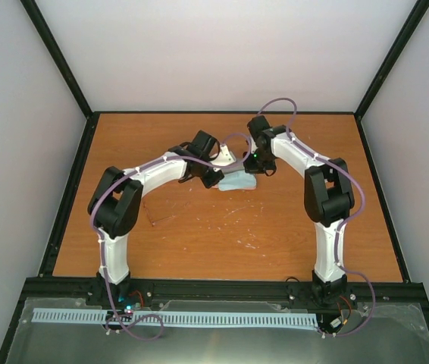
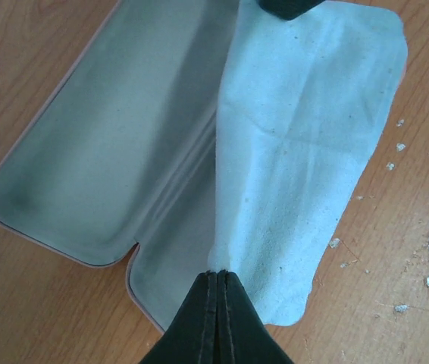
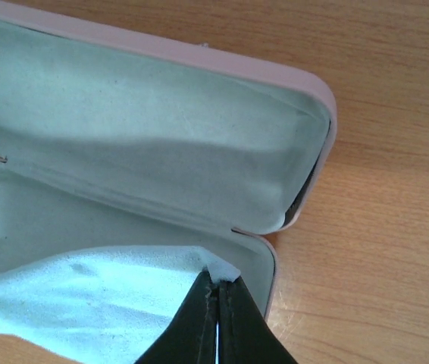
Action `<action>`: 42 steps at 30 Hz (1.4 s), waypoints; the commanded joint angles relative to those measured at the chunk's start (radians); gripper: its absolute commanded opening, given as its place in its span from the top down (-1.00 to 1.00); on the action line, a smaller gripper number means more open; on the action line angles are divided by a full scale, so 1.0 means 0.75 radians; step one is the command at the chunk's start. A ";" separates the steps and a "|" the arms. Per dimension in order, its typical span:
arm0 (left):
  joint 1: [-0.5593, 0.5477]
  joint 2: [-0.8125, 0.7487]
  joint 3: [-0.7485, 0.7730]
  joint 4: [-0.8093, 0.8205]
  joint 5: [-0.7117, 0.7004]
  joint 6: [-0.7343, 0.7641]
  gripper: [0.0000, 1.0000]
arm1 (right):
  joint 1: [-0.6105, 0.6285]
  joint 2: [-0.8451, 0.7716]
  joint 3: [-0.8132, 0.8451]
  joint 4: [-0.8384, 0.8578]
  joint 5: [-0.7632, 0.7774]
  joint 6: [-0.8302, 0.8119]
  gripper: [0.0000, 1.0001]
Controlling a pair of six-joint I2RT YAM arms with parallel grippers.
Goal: Organize the sunglasses
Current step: Place the glasses cleaning cloth in the sunglasses case.
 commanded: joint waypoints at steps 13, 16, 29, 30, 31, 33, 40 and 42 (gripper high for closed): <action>0.043 0.089 0.119 -0.035 0.060 0.060 0.99 | 0.003 0.101 0.102 -0.025 -0.005 -0.013 0.94; 0.053 0.107 0.134 -0.035 0.068 0.067 0.99 | 0.003 0.118 0.117 -0.029 -0.008 -0.015 0.94; 0.081 0.188 0.211 -0.049 0.118 0.098 0.99 | 0.003 0.166 0.156 -0.019 -0.006 -0.003 0.95; 0.087 0.197 0.222 -0.051 0.121 0.102 0.99 | 0.003 0.175 0.169 -0.019 -0.004 -0.003 0.94; 0.090 0.206 0.233 -0.054 0.122 0.105 0.99 | 0.002 0.183 0.184 -0.021 0.001 -0.003 0.94; 0.097 0.223 0.254 -0.062 0.127 0.111 0.99 | 0.003 0.197 0.210 -0.022 0.011 -0.005 0.94; 0.126 0.281 0.325 -0.089 0.141 0.136 0.99 | -0.004 0.263 0.302 -0.043 0.030 -0.012 0.94; 0.131 0.296 0.346 -0.098 0.145 0.141 0.99 | -0.003 0.275 0.322 -0.052 0.035 -0.014 0.95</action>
